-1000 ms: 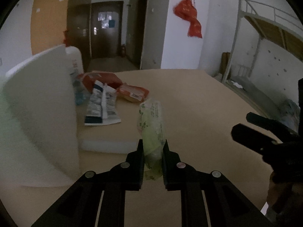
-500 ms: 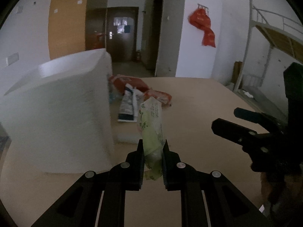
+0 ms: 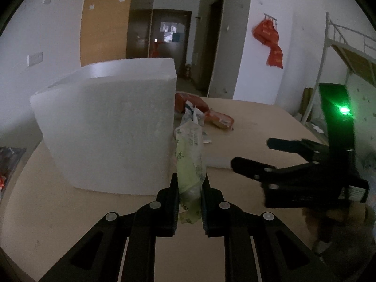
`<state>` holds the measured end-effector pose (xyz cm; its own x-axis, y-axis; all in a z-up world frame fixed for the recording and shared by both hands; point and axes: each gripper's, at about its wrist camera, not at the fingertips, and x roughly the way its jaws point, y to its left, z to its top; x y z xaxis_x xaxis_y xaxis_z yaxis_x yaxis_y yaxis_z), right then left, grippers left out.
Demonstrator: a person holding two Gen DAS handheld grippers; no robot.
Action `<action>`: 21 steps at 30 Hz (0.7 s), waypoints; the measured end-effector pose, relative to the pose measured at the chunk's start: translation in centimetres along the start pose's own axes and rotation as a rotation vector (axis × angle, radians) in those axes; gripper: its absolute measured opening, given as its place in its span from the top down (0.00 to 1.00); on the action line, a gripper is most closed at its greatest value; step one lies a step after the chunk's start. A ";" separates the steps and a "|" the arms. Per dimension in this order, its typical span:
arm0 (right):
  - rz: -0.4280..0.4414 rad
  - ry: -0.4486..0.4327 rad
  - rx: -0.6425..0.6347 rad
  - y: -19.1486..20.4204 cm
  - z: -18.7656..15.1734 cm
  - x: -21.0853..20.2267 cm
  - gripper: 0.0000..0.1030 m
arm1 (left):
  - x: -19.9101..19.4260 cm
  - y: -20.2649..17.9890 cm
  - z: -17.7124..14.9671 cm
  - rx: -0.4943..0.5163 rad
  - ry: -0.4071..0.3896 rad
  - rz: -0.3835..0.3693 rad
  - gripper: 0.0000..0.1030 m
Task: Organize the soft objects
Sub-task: 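Lift the green plastic bag with the left tool toward the foam box, then lower the open right tool onto the white foam strip while the left tool holds the bag raised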
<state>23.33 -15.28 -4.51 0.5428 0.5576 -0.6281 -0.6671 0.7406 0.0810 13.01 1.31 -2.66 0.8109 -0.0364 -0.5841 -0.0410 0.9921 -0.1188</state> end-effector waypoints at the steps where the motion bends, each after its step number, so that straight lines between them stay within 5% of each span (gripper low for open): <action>1: 0.008 0.009 -0.005 0.1 0.1 0.3 0.00 | -0.1 0.0 -0.1 -0.002 0.001 -0.002 0.84; 17: 0.068 0.101 -0.073 1.8 1.3 3.5 0.01 | -2.7 1.4 -1.1 -0.035 -0.035 0.013 0.84; 21: 0.067 0.138 -0.075 1.7 1.2 4.6 0.12 | -3.1 2.0 -1.5 -0.054 -0.040 0.023 0.84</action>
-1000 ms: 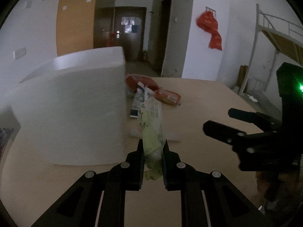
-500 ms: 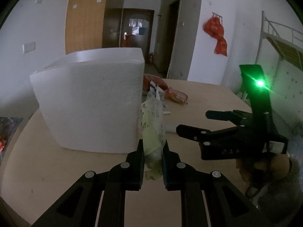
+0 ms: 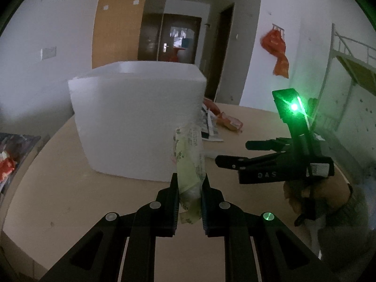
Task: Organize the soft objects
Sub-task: 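Lower the open right tool onto the white foam strip while the left tool holds the bag raised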
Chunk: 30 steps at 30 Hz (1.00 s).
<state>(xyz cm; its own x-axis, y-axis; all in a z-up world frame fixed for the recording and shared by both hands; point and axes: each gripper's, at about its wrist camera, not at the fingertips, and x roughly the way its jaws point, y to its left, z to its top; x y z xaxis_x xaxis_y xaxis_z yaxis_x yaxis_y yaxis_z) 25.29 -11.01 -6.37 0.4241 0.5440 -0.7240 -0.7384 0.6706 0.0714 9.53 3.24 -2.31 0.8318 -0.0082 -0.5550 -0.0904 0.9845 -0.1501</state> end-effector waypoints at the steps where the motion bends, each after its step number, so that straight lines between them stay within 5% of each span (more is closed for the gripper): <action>1: -0.002 0.008 0.001 -0.1 0.0 0.2 0.16 | 0.1 0.2 -0.1 -0.004 0.002 0.000 0.84; 30: -0.083 0.132 -0.102 -0.5 0.4 3.1 0.64 | 1.8 1.4 -0.1 -0.042 0.027 -0.037 0.84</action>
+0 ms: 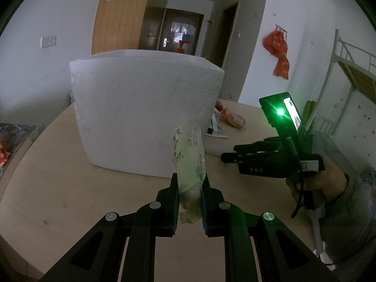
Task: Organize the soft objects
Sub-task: 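Lower the open right tool onto the white foam strip while the left tool holds the bag raised, then close the right tool on the white foam strip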
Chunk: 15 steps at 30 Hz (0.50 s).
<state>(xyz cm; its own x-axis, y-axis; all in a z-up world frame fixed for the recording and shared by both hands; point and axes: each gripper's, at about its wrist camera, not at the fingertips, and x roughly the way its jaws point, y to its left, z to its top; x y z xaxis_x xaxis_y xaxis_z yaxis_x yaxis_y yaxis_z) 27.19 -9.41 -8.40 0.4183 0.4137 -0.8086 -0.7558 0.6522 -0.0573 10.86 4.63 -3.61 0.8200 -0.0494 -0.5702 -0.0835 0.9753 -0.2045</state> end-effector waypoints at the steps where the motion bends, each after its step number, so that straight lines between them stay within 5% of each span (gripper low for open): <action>1: 0.001 0.002 0.004 -0.2 0.0 -0.1 0.67 | 0.0 0.0 0.0 -0.001 0.000 0.000 0.84; 7: 0.083 -0.028 0.035 -0.5 0.0 -1.3 0.88 | 0.0 0.0 -0.1 -0.001 -0.006 -0.004 0.84; 15: 0.080 -0.065 0.027 0.2 0.1 -3.0 0.93 | -0.7 0.2 -0.2 0.011 -0.018 -0.003 0.84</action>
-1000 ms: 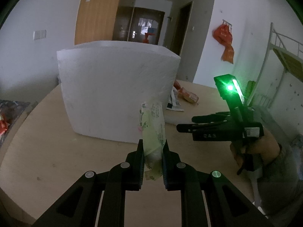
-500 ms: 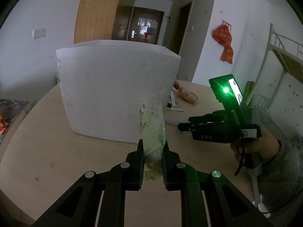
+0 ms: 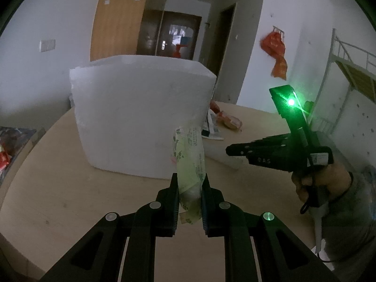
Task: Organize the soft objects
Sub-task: 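Close the right tool on the white foam strip, then lift the foam strip with the right tool while the left tool carries the bag toward the box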
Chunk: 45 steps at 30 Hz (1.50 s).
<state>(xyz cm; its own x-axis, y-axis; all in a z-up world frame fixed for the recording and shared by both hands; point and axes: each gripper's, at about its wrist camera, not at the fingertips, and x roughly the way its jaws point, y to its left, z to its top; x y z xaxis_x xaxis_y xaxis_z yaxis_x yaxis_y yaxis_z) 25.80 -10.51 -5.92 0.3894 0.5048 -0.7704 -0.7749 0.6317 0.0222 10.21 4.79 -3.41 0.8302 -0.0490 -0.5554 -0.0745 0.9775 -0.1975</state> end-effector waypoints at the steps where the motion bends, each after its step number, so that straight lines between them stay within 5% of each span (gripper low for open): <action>1: 0.004 -0.007 -0.001 0.1 -0.1 -0.3 0.93 | -0.1 0.0 0.0 0.000 -0.001 -0.004 0.84; 11: 0.030 0.036 -0.064 0.6 -0.2 1.0 0.91 | -0.7 0.2 -0.3 0.009 -0.010 -0.002 0.84; 15: 0.023 0.051 -0.073 0.5 -0.3 2.2 0.80 | -0.8 0.3 -0.1 0.006 -0.012 0.004 0.84; 19: 0.026 0.032 -0.076 0.4 -0.1 1.9 0.51 | -1.0 0.4 -0.1 0.003 -0.011 0.009 0.84; 20: 0.015 0.029 -0.077 0.4 -0.1 1.9 0.51 | -1.1 0.3 -0.1 0.001 -0.012 0.010 0.84; 33: -0.002 0.073 -0.076 0.2 -0.2 3.2 0.52 | -1.4 0.0 0.1 -0.009 -0.008 0.008 0.84; 36: 0.005 0.074 -0.072 0.0 0.0 3.3 0.74 | -1.4 0.0 0.1 -0.010 -0.008 0.008 0.84; 45: 0.005 0.034 -0.025 0.1 0.2 2.5 0.86 | -1.9 -0.2 0.2 -0.006 -0.019 0.012 0.84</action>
<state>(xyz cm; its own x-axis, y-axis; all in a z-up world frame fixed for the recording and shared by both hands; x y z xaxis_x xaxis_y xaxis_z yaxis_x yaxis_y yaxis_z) 26.83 -9.07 -7.71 0.3684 0.4875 -0.7916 -0.7892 0.6140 0.0109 8.78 4.77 -2.12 0.8394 -0.0333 -0.5425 -0.0880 0.9766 -0.1961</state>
